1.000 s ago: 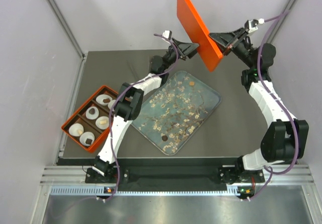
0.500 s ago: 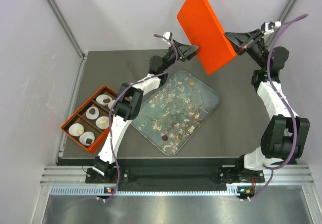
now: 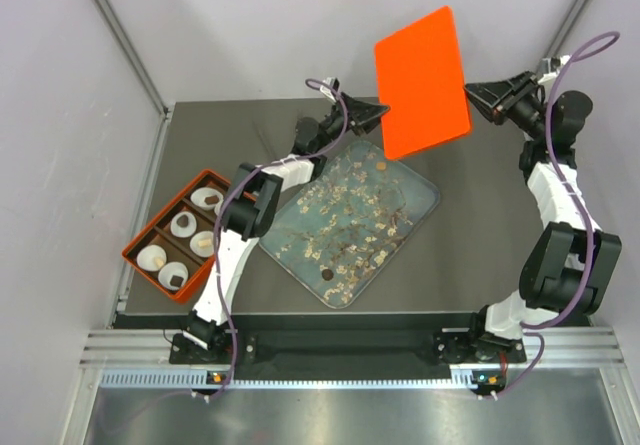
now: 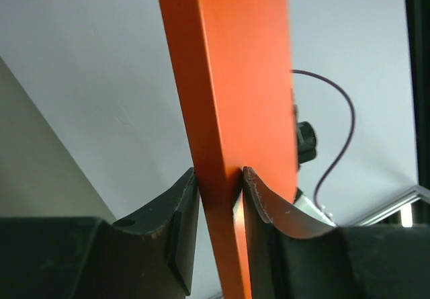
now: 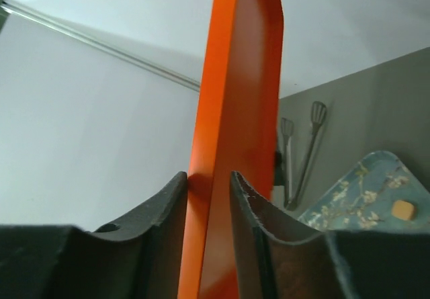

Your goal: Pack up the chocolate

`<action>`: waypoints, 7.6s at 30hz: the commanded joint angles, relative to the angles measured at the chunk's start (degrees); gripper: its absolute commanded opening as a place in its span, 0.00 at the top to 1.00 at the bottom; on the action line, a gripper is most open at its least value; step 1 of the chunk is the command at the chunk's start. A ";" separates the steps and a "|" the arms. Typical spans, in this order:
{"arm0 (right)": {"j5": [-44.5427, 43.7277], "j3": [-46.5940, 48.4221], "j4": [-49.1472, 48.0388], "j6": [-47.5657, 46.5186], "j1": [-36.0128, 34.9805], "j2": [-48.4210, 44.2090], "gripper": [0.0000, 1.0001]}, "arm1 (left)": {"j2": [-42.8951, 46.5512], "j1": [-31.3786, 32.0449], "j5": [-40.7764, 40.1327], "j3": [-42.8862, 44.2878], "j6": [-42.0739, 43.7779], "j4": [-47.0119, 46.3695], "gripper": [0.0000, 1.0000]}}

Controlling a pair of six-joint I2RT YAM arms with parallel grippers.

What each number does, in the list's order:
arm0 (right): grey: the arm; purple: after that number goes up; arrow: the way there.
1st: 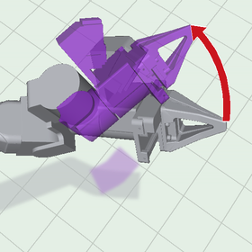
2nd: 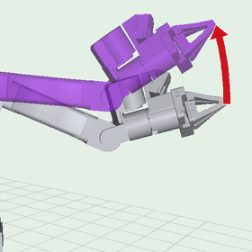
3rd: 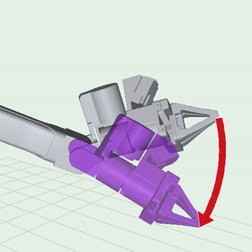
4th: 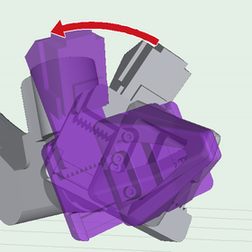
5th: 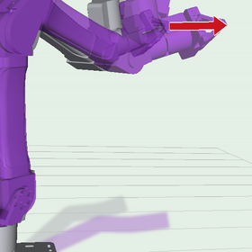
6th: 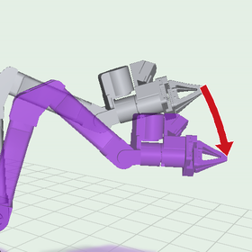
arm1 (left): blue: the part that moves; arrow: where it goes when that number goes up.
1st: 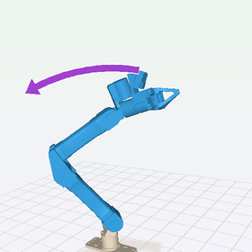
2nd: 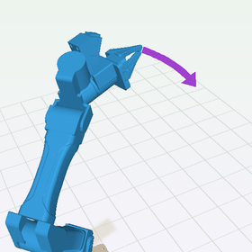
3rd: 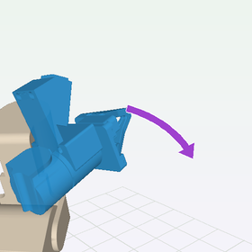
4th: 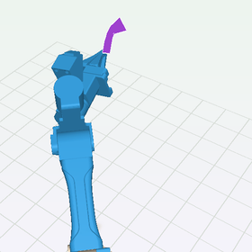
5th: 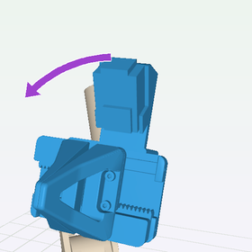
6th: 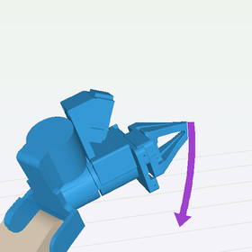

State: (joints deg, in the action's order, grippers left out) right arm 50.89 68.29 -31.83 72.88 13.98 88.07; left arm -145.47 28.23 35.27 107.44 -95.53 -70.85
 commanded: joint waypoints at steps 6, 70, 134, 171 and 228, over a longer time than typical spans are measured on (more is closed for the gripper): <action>7.46 5.54 3.73 -10.13 0.88 3.42 0.62 | 14.24 0.60 9.01 -7.13 -6.61 -23.20 1.00; -65.40 11.60 -43.31 7.71 -53.09 22.23 1.00 | 91.85 -35.44 -2.13 -52.85 32.10 74.57 0.19; -24.69 -0.89 -37.78 12.73 -38.05 19.76 1.00 | 78.58 -36.58 -28.16 -15.95 59.85 105.67 0.32; -48.26 22.67 -32.42 10.88 -70.23 48.68 1.00 | 76.83 -36.58 -13.46 -33.70 57.12 94.58 0.31; -43.16 26.02 -36.11 15.80 -67.06 58.35 1.00 | 70.24 -42.64 -26.48 -46.18 52.81 94.32 0.32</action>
State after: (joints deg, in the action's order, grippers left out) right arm 8.23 91.31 -61.32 86.37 -53.32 145.60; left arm -74.70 -12.97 9.10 62.13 -43.40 24.45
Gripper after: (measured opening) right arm 0.203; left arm 0.687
